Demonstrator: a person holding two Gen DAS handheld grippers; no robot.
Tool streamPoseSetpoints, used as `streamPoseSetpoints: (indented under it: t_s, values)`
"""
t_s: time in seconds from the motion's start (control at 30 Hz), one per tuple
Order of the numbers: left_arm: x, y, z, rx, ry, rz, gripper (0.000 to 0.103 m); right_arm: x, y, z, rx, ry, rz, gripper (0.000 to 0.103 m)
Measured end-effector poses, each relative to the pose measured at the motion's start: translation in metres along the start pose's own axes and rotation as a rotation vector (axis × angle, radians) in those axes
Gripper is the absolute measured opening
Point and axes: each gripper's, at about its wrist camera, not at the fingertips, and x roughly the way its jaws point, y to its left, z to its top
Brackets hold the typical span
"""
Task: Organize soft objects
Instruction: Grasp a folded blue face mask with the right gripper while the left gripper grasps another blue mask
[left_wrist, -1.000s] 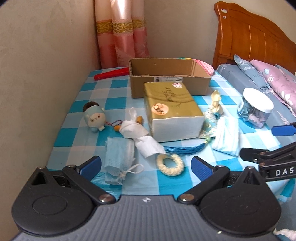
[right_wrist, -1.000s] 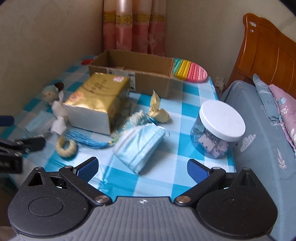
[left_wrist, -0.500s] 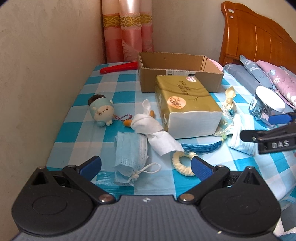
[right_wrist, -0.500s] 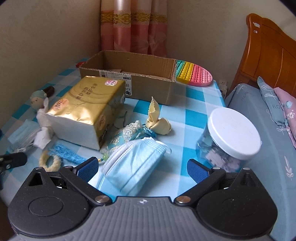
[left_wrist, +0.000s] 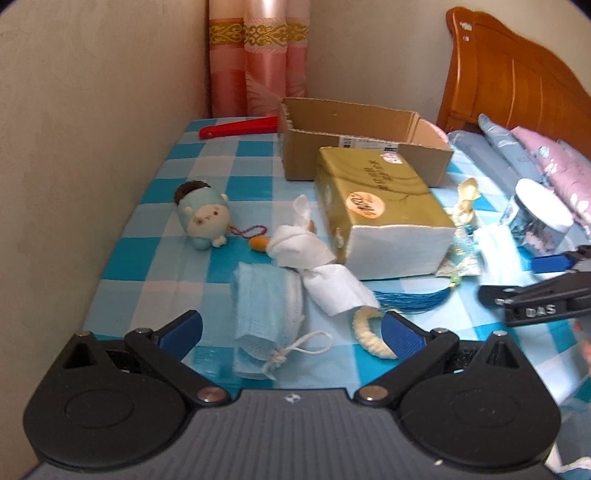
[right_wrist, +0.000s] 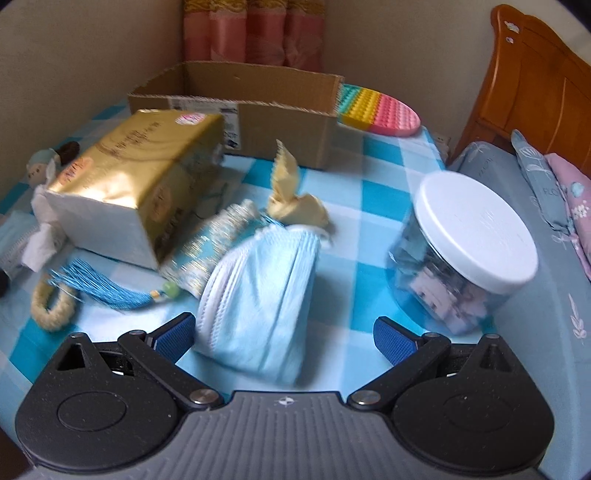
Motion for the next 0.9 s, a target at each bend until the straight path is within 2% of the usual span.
streamPoseSetpoints:
  t_s: [0.3, 0.53, 0.63, 0.7, 0.9]
  values:
    - [0.013, 0.012, 0.002, 0.017, 0.013, 0.085, 0.102, -0.002, -0.016, -0.011, 0.061, -0.006, 0.060, 0.103]
    - [0.022, 0.015, 0.001, 0.040, 0.012, 0.091, 0.097, -0.001, -0.015, -0.011, 0.057, -0.014, 0.061, 0.103]
    - [0.026, 0.009, -0.001, 0.077, 0.011, 0.095, 0.085, -0.002, -0.016, -0.012, 0.060, -0.022, 0.061, 0.103]
    - [0.028, 0.007, -0.001, 0.087, 0.013, 0.092, 0.073, -0.003, -0.016, -0.013, 0.060, -0.025, 0.059, 0.103]
    - [0.035, 0.005, 0.001, 0.086, 0.006, 0.096, 0.067, -0.004, -0.016, -0.014, 0.062, -0.029, 0.057, 0.103]
